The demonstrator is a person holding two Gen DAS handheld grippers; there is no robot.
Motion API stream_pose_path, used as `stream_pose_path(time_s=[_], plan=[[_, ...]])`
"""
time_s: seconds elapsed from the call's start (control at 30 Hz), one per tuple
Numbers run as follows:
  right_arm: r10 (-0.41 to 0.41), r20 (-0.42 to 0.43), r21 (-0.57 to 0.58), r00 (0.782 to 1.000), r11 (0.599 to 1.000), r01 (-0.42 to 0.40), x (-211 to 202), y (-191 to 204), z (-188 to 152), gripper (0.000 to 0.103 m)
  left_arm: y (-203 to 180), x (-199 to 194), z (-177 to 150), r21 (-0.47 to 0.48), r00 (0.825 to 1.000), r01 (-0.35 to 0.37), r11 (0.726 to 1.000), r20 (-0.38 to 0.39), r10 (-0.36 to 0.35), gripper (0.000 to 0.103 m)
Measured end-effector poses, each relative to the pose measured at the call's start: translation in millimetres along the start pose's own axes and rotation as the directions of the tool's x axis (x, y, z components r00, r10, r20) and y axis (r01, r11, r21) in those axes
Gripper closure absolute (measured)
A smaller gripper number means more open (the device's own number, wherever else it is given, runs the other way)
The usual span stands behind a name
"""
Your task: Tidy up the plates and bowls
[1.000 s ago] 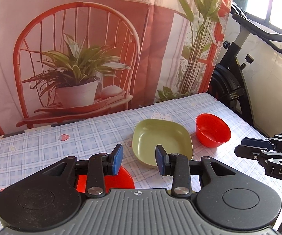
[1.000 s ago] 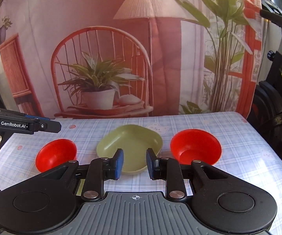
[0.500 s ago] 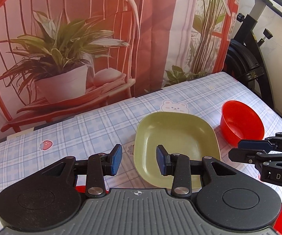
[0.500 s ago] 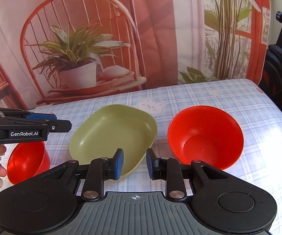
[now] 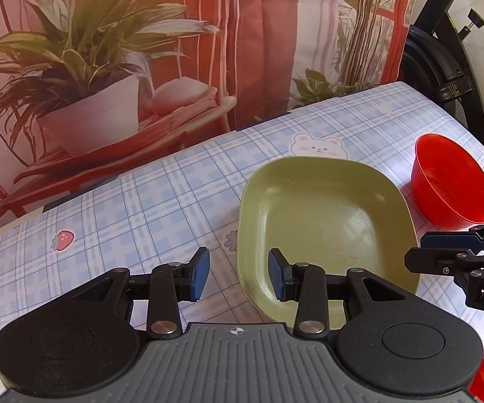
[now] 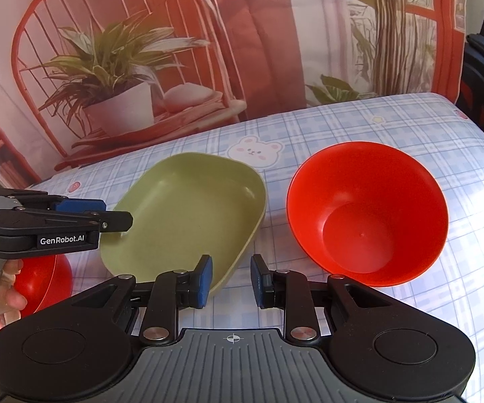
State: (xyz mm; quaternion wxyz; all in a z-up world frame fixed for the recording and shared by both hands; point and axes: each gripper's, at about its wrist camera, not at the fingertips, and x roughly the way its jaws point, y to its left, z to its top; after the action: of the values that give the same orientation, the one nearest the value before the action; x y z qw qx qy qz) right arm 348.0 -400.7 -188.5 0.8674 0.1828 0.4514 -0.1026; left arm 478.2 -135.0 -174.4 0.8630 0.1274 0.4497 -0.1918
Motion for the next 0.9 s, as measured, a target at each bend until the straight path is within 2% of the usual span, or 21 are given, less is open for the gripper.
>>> stream_pose_path(time_s=[0.1,0.17,0.2,0.23,0.57,0.9], plan=[[0.006,-0.007,0.002,1.0,1.0,-0.006,2,0,-1,0.081,0,6,0,0.003,1.0,0.009,1.0,-0.024,-0.009,0.065],[0.011,-0.01,0.0,1.0,1.0,-0.011,3,-1,-1,0.084,-1,8,-1,0.016,1.0,0.009,1.0,-0.029,-0.008,0.078],[0.014,-0.011,-0.001,1.0,1.0,-0.014,4,-1,-2,0.087,-2,10,-1,0.024,0.999,0.006,1.0,-0.042,-0.005,0.087],[0.019,-0.011,-0.004,1.0,1.0,-0.019,4,0,-1,0.09,-3,11,-2,0.024,0.999,0.008,1.0,-0.05,-0.007,0.09],[0.025,0.008,-0.005,1.0,1.0,-0.025,-6,2,-3,0.09,-4,0,-8,0.019,0.999,0.007,1.0,-0.039,-0.006,0.092],[0.034,0.092,0.025,0.995,0.999,-0.036,-51,13,-17,0.09,-10,-56,-13,0.035,0.998,0.001,0.999,0.056,-0.003,0.091]])
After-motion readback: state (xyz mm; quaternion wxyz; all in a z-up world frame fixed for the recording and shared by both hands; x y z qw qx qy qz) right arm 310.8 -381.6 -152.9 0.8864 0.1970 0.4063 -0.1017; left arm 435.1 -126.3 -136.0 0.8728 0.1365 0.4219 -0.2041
